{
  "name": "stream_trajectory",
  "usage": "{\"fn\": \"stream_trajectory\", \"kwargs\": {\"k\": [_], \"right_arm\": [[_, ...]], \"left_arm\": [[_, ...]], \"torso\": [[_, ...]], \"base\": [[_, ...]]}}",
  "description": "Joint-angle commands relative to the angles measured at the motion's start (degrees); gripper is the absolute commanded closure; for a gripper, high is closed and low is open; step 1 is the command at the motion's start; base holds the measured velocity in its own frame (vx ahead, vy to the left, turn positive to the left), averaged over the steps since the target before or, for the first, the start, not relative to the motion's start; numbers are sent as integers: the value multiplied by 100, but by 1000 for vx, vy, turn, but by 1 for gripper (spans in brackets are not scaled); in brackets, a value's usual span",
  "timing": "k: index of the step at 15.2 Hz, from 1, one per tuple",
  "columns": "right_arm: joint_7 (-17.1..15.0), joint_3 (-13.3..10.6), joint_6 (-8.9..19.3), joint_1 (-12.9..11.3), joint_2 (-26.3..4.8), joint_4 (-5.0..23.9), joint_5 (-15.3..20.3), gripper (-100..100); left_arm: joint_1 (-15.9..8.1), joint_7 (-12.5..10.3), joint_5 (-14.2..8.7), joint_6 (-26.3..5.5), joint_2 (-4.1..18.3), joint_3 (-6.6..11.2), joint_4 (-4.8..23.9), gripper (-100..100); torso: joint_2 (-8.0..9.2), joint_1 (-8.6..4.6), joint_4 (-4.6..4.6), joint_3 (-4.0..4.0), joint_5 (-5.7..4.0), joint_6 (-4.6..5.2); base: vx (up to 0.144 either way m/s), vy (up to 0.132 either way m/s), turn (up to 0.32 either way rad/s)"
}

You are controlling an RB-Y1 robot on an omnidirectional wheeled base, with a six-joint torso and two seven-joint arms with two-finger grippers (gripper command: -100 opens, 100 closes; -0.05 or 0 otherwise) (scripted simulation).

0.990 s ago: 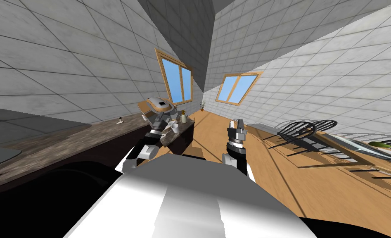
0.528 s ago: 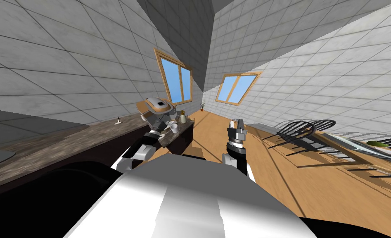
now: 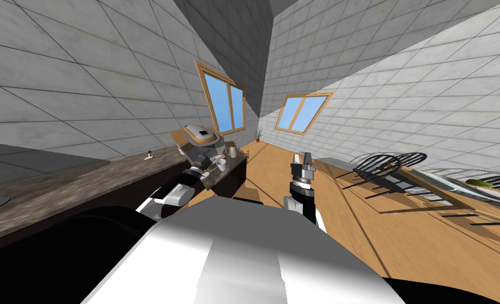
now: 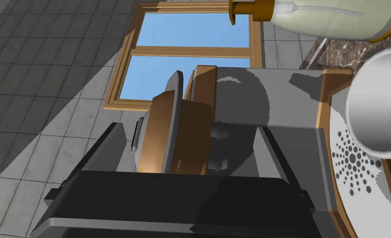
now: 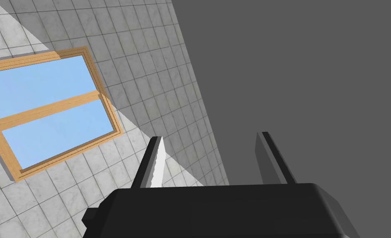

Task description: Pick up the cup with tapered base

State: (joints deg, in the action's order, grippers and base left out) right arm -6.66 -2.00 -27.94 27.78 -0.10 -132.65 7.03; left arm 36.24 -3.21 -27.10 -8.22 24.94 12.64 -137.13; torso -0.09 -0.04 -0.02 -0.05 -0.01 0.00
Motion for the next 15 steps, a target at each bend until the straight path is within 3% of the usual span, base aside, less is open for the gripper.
{"fn": "stream_trajectory", "kwargs": {"k": [1, 2, 3, 6, 7, 10, 11, 14, 15], "right_arm": [[0, 0, 0, 0, 0, 0, 0, 0], [0, 0, 0, 0, 0, 0, 0, 0], [0, 0, 0, 0, 0, 0, 0, 0], [0, 0, 0, 0, 0, 0, 0, 0], [0, 0, 0, 0, 0, 0, 0, 0], [0, 0, 0, 0, 0, 0, 0, 0], [0, 0, 0, 0, 0, 0, 0, 0], [0, 0, 0, 0, 0, 0, 0, 0], [0, 0, 0, 0, 0, 0, 0, 0]], "left_arm": [[2, -37, -55, -286, 32, 37, 3, -100], [2, -37, -55, -302, 32, 37, 3, -100], [81, -146, -261, -523, 175, 183, -13, -100], [81, -146, -261, -732, 175, 183, -13, -100], [161, -256, -468, -936, 317, 330, -29, -100], [161, -256, -468, -1168, 317, 330, -29, -100], [240, -368, -678, -1386, 458, 477, -45, -100], [240, -368, -678, -1607, 458, 477, -45, -100], [318, -480, -889, -1814, 596, 625, -61, -100]], "torso": [[0, 0, 0, 0, 0, 0], [-1, 0, 0, 0, 0, 0], [1, 0, 0, 0, 1, 0], [-2, -1, 0, -1, 0, 0], [0, 0, 0, 0, 0, 0], [-2, 0, -1, -1, 0, 0], [0, 0, 0, 0, 0, 0], [-4, -2, -1, -3, 0, 0], [-3, -1, -1, -2, 0, 0]], "base": [[21, -11, -4], [13, -7, 0], [26, -14, -21], [23, -12, -10], [19, -15, -26], [25, -10, -10], [29, -13, -22], [29, -14, -11], [32, -11, -24]]}}
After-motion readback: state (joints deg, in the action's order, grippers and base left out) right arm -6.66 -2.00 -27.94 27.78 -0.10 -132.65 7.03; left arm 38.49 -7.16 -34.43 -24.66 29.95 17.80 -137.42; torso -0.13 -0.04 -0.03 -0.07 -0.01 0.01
